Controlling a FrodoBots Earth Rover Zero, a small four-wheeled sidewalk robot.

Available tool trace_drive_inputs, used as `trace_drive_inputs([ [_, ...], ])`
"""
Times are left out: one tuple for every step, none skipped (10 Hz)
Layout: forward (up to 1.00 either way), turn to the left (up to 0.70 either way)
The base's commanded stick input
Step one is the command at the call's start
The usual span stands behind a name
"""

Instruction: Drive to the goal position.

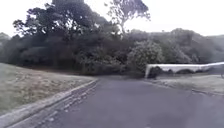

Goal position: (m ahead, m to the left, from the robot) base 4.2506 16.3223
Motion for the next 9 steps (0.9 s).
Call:
trace_drive_inputs([
  [0.7, 0.0],
  [0.7, 0.0],
  [0.7, 0.0],
  [0.7, 0.0],
  [0.7, 0.0],
  [0.7, 0.0],
  [0.7, 0.0],
  [0.7, 0.0],
  [0.7, 0.0],
])
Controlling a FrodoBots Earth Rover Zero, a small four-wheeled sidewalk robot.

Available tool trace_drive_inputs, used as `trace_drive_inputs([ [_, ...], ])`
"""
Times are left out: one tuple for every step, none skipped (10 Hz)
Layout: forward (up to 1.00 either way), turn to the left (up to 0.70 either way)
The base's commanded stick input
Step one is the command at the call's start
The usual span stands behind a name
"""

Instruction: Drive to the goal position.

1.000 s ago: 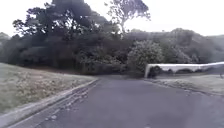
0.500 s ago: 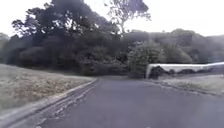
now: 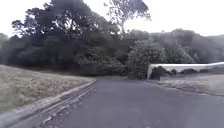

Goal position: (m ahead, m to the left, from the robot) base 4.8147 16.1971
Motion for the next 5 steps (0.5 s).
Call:
trace_drive_inputs([
  [0.7, 0.0],
  [0.7, 0.0],
  [0.7, 0.0],
  [0.7, 0.0],
  [0.7, 0.0],
])
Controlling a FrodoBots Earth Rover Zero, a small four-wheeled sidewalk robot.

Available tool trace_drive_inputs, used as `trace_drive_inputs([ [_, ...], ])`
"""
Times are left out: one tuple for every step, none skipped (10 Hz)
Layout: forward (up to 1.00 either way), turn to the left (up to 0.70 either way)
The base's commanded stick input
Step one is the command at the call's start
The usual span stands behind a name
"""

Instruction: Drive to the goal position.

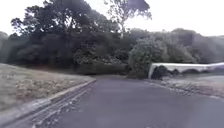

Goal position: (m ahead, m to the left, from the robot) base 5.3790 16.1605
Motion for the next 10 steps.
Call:
trace_drive_inputs([
  [0.7, 0.0],
  [0.7, 0.0],
  [0.7, 0.0],
  [0.7, 0.0],
  [0.7, 0.0],
  [0.7, 0.0],
  [0.7, 0.0],
  [0.7, 0.0],
  [0.7, 0.0],
  [0.7, 0.0],
])
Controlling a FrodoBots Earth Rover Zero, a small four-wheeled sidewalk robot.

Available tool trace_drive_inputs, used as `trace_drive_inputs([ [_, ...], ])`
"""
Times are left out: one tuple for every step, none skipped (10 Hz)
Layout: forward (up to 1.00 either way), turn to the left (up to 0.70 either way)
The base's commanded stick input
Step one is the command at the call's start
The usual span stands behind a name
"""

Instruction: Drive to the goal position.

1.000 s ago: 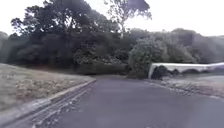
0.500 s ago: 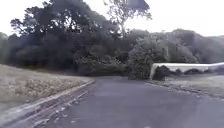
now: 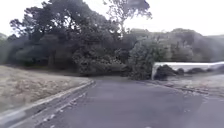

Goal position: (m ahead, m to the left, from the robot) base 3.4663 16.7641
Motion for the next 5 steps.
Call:
trace_drive_inputs([
  [0.7, 0.0],
  [0.7, 0.0],
  [0.7, 0.0],
  [0.7, 0.0],
  [0.7, 0.0],
])
